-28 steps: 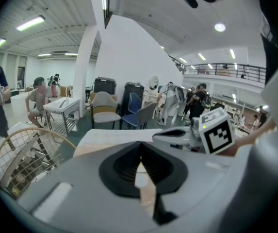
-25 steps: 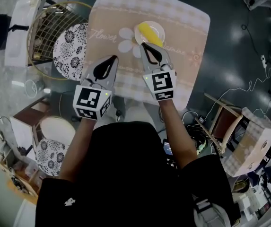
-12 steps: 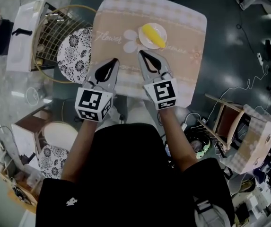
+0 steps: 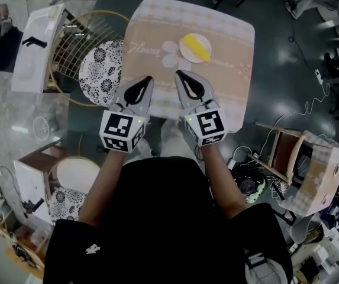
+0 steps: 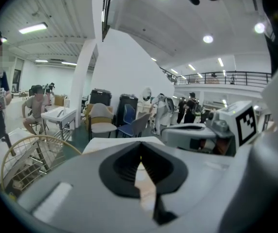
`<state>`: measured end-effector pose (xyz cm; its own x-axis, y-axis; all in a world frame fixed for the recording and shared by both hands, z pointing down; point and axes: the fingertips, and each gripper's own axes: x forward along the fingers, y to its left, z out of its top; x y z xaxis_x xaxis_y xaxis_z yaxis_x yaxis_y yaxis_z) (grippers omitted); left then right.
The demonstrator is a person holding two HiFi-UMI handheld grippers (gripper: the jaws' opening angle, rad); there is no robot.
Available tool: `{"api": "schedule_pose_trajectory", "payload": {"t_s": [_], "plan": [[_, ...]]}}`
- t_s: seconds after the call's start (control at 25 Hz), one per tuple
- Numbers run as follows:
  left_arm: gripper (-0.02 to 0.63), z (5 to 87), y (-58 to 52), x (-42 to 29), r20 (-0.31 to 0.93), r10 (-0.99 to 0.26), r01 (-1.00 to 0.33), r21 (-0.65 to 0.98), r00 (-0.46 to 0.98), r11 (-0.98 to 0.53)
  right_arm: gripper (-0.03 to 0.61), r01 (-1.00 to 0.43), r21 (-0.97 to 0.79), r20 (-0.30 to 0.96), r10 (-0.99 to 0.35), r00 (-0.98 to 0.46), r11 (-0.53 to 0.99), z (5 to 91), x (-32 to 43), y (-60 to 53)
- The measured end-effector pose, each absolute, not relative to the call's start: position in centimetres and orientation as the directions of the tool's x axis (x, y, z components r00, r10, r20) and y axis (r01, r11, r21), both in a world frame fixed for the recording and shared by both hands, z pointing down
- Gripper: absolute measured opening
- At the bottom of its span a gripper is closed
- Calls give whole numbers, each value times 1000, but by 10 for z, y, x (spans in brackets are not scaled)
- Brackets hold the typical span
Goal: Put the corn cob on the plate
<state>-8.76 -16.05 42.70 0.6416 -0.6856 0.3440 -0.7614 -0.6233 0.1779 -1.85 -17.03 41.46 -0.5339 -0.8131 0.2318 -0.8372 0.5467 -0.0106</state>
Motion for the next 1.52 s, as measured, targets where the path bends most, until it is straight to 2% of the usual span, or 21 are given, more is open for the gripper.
{"api": "schedule_pose_trajectory", "payload": {"t_s": [0.64,1.12,1.52], "plan": [[3,375,-92,-116,196,-676,-703,146,710,-696,3,-876,81,142,-875,-462,476,347,-50,-91],[3,350,-35,-141,136,-656,-669,97,743,-737,2,-885,113,81,-892,-445,452,319,-80,-26],[3,337,-7,-158,100,-653,-660,150,751,-736,2,-873,129,62,-883,-466,470,308,-102,10]]}}
